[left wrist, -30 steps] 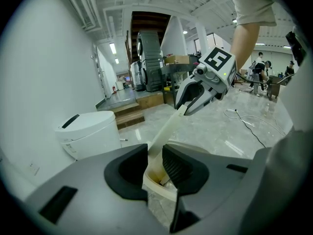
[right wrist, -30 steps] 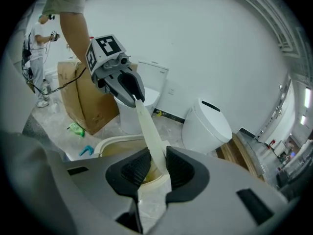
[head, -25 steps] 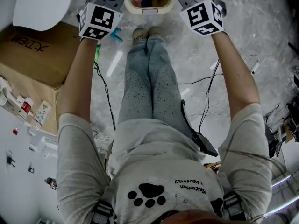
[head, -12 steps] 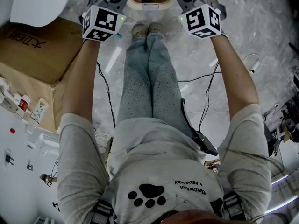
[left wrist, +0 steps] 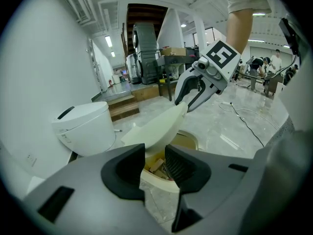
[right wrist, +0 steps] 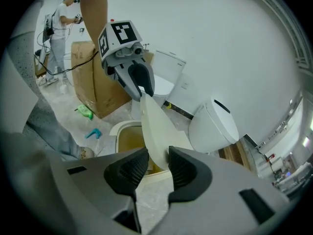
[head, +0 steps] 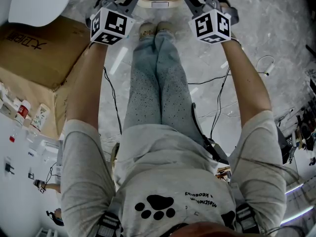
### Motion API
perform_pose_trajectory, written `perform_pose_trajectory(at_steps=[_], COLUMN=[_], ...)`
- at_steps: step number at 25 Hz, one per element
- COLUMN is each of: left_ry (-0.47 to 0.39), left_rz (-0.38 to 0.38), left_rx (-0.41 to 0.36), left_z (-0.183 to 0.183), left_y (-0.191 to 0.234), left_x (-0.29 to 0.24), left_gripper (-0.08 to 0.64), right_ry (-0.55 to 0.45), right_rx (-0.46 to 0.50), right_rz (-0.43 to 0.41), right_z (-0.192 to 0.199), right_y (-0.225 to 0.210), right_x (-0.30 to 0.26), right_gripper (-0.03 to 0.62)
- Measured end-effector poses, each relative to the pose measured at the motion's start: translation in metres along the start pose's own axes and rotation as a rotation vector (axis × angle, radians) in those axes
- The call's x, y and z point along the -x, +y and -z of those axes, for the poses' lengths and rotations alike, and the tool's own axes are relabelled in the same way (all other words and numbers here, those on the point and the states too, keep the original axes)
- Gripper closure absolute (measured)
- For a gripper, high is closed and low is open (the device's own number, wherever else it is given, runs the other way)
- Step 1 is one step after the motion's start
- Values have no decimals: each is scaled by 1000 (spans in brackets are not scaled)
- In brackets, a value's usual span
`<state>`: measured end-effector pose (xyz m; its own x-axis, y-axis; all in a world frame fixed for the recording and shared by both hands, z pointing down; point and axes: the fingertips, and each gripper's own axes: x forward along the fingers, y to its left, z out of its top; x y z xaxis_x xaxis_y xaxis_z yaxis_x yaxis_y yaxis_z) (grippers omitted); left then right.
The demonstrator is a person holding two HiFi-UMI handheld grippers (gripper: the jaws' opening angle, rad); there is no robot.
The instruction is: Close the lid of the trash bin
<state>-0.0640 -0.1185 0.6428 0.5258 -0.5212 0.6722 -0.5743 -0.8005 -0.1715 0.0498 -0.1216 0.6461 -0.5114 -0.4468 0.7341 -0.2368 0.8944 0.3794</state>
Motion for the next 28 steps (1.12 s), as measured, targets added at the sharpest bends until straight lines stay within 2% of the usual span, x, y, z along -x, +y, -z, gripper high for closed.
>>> perform_pose_trajectory(at_steps=[28], left_ry=[106], left_rz=[77], left_rx=[-96], left_z=[56], left_y=[-39], left_x=[-23], left_gripper=[417], right_ry=[72], right_rx=[86], right_rz=[-41], right_z=[33], right_y=[54], right_x=[-28], right_gripper=[437])
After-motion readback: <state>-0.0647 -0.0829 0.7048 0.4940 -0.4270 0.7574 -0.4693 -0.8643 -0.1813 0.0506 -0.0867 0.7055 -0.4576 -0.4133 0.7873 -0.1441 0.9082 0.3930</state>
